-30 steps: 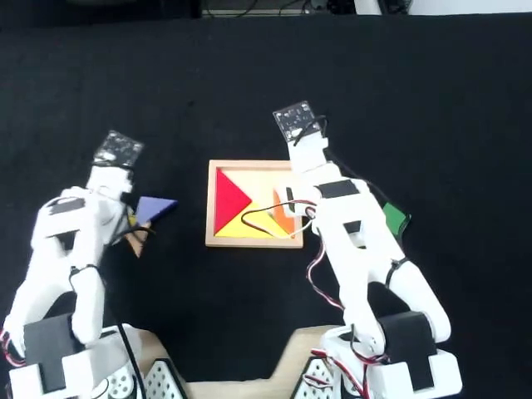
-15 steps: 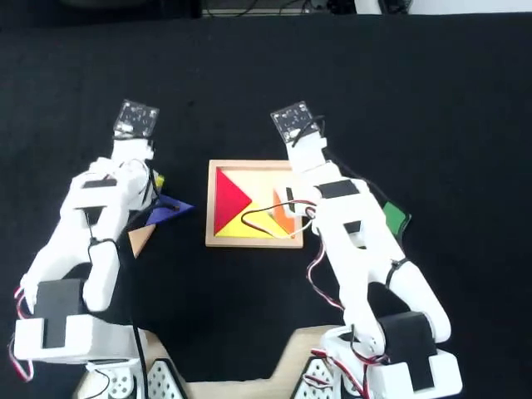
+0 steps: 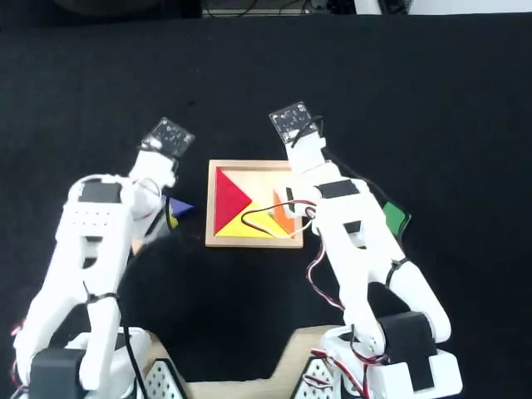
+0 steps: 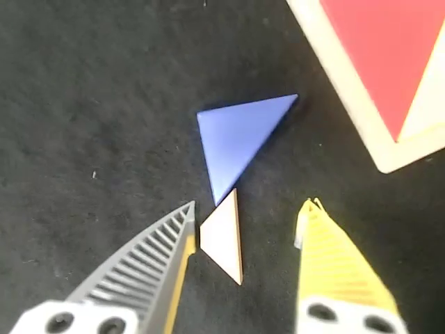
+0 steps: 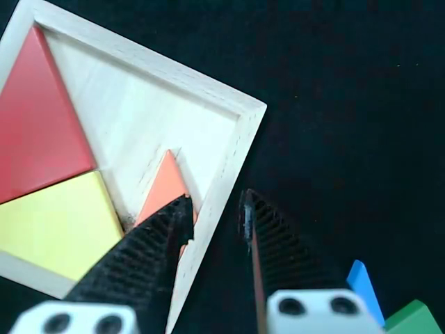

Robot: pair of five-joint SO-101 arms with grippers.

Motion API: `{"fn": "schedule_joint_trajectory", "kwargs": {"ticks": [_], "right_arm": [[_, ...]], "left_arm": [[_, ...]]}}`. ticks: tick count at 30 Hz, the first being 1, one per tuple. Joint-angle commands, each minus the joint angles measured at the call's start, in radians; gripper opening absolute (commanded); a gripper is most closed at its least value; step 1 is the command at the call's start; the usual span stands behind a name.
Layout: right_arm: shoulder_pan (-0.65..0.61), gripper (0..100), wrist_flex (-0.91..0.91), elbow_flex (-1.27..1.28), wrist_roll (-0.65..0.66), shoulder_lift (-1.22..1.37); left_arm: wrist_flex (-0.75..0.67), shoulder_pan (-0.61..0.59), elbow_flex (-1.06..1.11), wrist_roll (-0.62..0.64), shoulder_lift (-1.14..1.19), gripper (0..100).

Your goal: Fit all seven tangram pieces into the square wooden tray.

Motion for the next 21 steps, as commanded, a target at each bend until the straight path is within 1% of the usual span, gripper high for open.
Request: {"fn": "schedule_joint_trajectory", "kwargs": {"ticks": [1, 4, 7, 11, 16, 21], "right_arm": [[-0.017, 11.7, -0.018, -0.002, 0.008, -0.039], [-0.017, 11.7, -0.018, -0.004, 0.009, -0.028], [-0.018, 11.7, -0.02, -0.021, 0.011, 0.005], [-0.018, 11.7, -0.018, -0.044, 0.011, 0.048], [-0.018, 11.7, -0.017, -0.051, 0.011, 0.062], [-0.018, 11.7, -0.017, -0.051, 0.011, 0.067]], "left_arm": [[-0.143, -0.041, 0.079, -0.015, -0.04, 24], [-0.209, -0.07, 0.125, -0.026, -0.038, 24], [-0.284, -0.108, 0.154, -0.077, -0.028, 24], [-0.338, -0.142, 0.147, -0.092, 0.054, 24], [-0.354, -0.136, 0.081, -0.086, 0.192, 24], [-0.356, -0.14, 0.018, -0.086, 0.278, 23]]}}
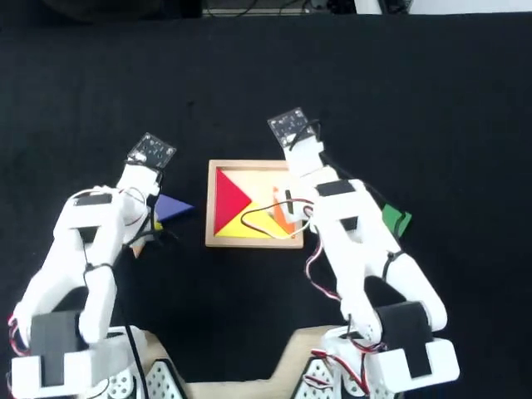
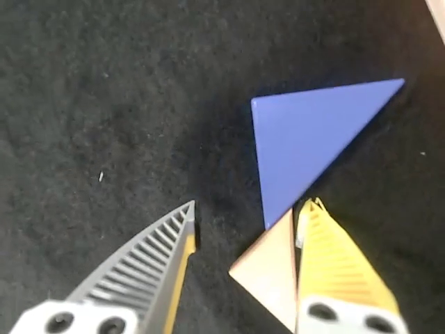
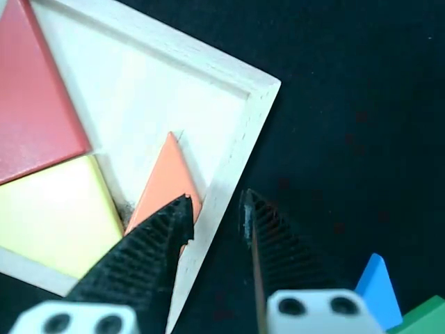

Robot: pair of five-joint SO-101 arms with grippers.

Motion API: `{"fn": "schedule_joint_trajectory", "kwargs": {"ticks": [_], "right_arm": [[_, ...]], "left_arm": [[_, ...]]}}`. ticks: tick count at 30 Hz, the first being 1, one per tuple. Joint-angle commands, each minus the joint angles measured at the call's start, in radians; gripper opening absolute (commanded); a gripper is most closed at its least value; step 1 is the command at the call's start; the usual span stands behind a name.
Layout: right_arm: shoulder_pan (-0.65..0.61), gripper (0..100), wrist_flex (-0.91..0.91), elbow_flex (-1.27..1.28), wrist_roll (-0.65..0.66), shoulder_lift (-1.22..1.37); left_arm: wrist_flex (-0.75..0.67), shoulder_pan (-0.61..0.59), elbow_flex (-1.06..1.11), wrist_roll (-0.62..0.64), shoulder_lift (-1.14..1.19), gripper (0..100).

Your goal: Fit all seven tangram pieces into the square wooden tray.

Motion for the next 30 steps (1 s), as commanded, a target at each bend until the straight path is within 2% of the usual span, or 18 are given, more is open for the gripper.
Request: {"fn": "schedule_joint_trajectory", "kwargs": {"ticks": [1, 6, 10, 17, 21, 26, 30], "right_arm": [[-0.018, 11.7, -0.017, -0.05, 0.008, -0.002], [-0.018, 11.7, -0.017, -0.05, 0.008, -0.002], [-0.018, 11.7, -0.017, -0.05, 0.008, -0.002], [-0.018, 11.7, -0.017, -0.05, 0.008, -0.007], [-0.018, 11.7, -0.017, -0.05, 0.008, -0.008], [-0.018, 11.7, -0.017, -0.05, 0.008, -0.008], [-0.02, 11.8, -0.012, -0.067, 0.008, -0.01]], "left_arm": [[-0.017, -0.015, -0.101, -0.002, 0.057, 23], [-0.017, -0.018, -0.171, 0.003, 0.107, 23], [-0.018, -0.016, -0.245, 0.078, 0.157, 23], [-0.028, -0.051, -0.426, 0.1, 0.339, 23], [-0.037, -0.061, -0.524, 0.203, 0.425, 23], [0.04, -0.041, -0.542, 0.232, 0.393, 23], [0.14, -0.053, -0.518, 0.241, 0.199, 23]]}}
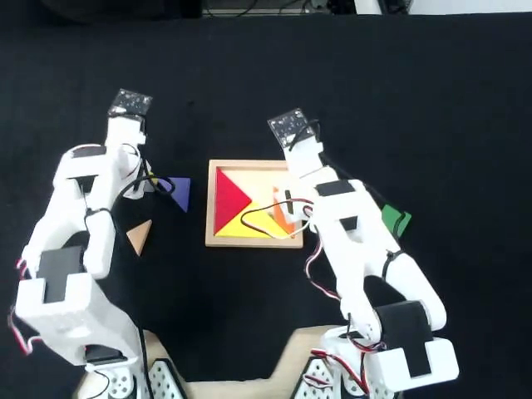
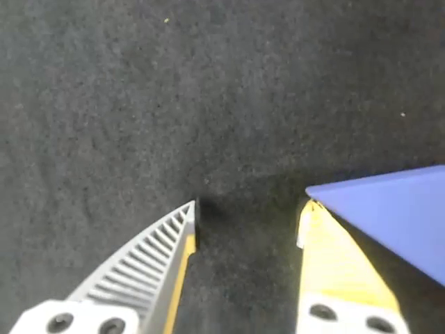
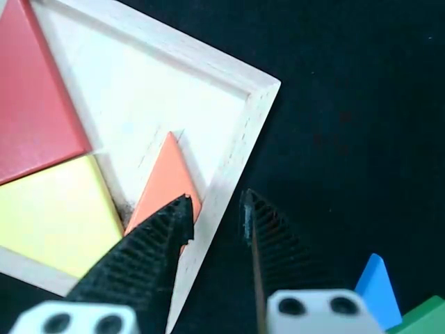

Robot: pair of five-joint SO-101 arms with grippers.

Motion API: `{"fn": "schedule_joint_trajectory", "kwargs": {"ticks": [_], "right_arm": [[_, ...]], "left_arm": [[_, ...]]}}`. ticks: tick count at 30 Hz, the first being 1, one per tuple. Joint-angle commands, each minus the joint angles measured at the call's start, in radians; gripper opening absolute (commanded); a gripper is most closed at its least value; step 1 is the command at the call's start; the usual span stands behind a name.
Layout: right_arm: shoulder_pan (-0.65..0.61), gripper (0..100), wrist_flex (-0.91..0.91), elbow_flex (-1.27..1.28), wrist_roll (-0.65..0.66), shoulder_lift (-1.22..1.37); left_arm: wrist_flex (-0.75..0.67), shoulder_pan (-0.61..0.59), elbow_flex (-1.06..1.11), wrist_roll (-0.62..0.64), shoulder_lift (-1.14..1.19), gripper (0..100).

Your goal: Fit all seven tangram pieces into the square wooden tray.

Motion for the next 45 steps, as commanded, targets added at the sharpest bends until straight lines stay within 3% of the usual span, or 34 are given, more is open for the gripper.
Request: {"fn": "schedule_joint_trajectory", "kwargs": {"ticks": [1, 8, 15, 19, 25, 29, 45], "right_arm": [[-0.023, 11.8, -0.006, -0.085, 0.008, -0.01], [-0.235, 12.0, 0.315, -0.363, -0.002, -0.028], [-0.439, 12.5, 0.528, -0.704, -0.103, 0.137], [-0.499, 22.9, 0.623, -0.911, -0.161, 0.335], [-0.534, 24.8, 0.713, -1.253, -0.193, 0.664], [-0.563, 25.0, 0.775, -1.483, -0.193, 0.858], [-0.537, 25.0, 0.99, -2.267, -0.1, 1.405]], "left_arm": [[0.112, -0.025, -0.018, 0.032, -0.253, 23], [0.292, -0.137, 0.225, 0.133, -0.683, 23], [0.301, -0.394, 0.605, 0.144, -1.134, 24], [0.296, -0.516, 0.878, 0.183, -1.427, 24], [0.307, -0.541, 1.194, 0.175, -1.814, 24], [0.468, -0.541, 1.207, 0.176, -2.019, 24], [0.437, -0.538, 1.213, 0.176, -1.975, 24]]}}
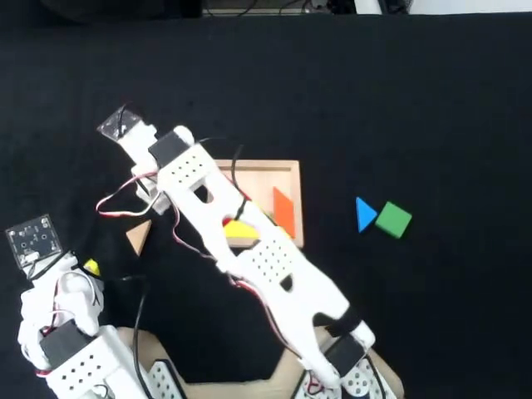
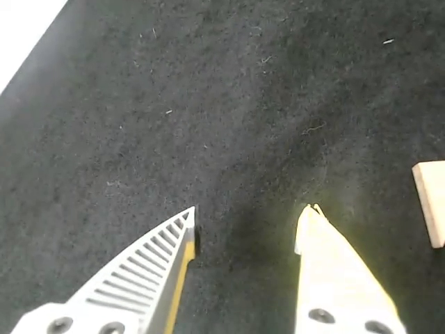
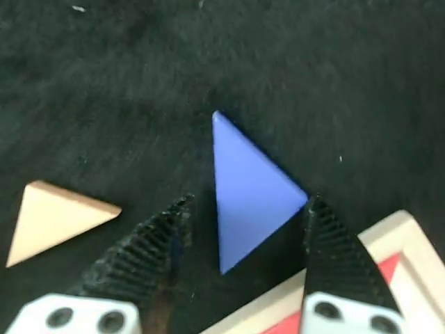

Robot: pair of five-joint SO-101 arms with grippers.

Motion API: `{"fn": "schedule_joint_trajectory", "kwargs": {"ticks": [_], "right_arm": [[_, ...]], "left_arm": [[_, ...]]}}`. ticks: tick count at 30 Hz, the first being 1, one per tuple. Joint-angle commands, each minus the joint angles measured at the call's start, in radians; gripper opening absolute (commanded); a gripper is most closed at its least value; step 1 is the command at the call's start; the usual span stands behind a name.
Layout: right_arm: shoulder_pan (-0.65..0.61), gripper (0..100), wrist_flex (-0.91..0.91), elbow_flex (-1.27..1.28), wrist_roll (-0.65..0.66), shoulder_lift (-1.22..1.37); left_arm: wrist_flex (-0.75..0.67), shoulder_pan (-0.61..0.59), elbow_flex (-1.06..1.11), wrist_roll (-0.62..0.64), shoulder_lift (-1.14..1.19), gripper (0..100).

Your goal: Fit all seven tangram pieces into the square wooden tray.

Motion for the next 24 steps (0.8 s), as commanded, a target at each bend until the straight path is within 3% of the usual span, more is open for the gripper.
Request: {"fn": "schedule_joint_trajectory", "kwargs": {"ticks": [1, 9, 24], "right_arm": [[0.023, 25.0, 0.014, -0.163, 0.012, 0.042], [0.028, 24.9, 0.026, -0.231, 0.083, 0.087], [0.005, 24.7, 0.048, -0.231, 0.092, 0.136]], "left_arm": [[-0.015, -0.008, -0.007, 0.006, -0.005, 24], [-0.015, -0.007, -0.007, 0.006, -0.005, 24], [-0.014, -0.007, -0.007, 0.005, -0.005, 24]]}}
